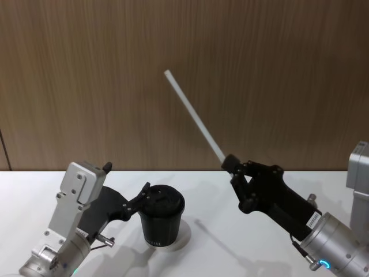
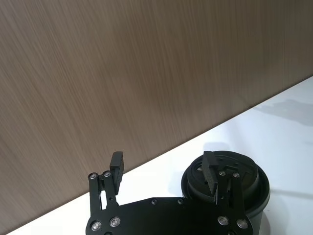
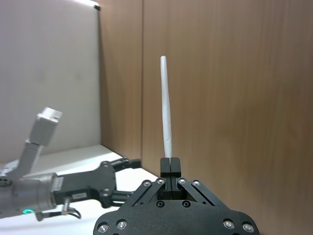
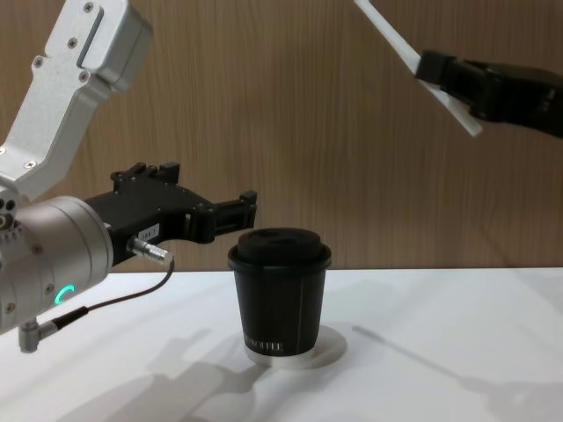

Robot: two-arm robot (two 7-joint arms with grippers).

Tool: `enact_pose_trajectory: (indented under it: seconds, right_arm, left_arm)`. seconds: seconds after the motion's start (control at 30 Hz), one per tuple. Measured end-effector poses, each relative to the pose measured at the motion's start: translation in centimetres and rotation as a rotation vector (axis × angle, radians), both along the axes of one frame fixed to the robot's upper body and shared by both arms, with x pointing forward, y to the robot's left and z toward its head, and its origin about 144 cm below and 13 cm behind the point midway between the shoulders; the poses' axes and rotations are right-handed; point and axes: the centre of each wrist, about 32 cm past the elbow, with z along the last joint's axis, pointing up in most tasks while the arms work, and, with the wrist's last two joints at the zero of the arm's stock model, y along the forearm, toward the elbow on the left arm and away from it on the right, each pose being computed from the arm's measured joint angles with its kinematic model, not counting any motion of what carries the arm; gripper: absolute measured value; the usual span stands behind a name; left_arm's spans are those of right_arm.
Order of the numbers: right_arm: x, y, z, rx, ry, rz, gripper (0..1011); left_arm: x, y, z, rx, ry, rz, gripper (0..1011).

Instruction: Pick up the straw with one hand, pass it to the other hand, and insert it into the cup.

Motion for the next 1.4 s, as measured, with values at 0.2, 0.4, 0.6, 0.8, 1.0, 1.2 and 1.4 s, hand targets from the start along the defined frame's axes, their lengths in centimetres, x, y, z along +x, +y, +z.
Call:
enact_pose_trajectory:
  seconds: [0.2, 0.4, 0.6, 0.8, 1.0, 1.2, 1.4]
  right_arm:
    - [0.3, 0.7, -0.2, 0.023, -0.015, 0.057, 4]
    - [0.5, 1.5, -0.4, 0.039, -0.016, 0.098, 4]
    - [0.8, 2.1, -0.6, 0.050, -0.008, 0.118, 4]
    - [1.0, 2.6, -0.7, 0.057, -0.004, 0.129, 4]
    - [1.1, 2.9, -0.8, 0.062, -0.001, 0.137, 4]
    - [1.2, 3.0, -0.8, 0.064, 0.002, 0.142, 4]
    - [1.2, 3.1, -0.9, 0.065, 0.004, 0.144, 4]
  left_arm:
    - [0.0, 0.0, 0.0, 0.000, 0.000, 0.000, 1003]
    - [0.0, 0.0, 0.0, 0.000, 0.000, 0.000, 1003]
    - [0.0, 0.0, 0.0, 0.000, 0.000, 0.000, 1003]
    - [0.0, 0.0, 0.0, 0.000, 0.000, 0.000, 1003]
    - [0.1, 0.2, 0.0, -0.013, 0.011, -0.015, 1003]
    - [0.2, 0.8, 0.1, -0.047, 0.040, -0.058, 1003]
    - [0.3, 1.6, 0.2, -0.086, 0.071, -0.118, 1003]
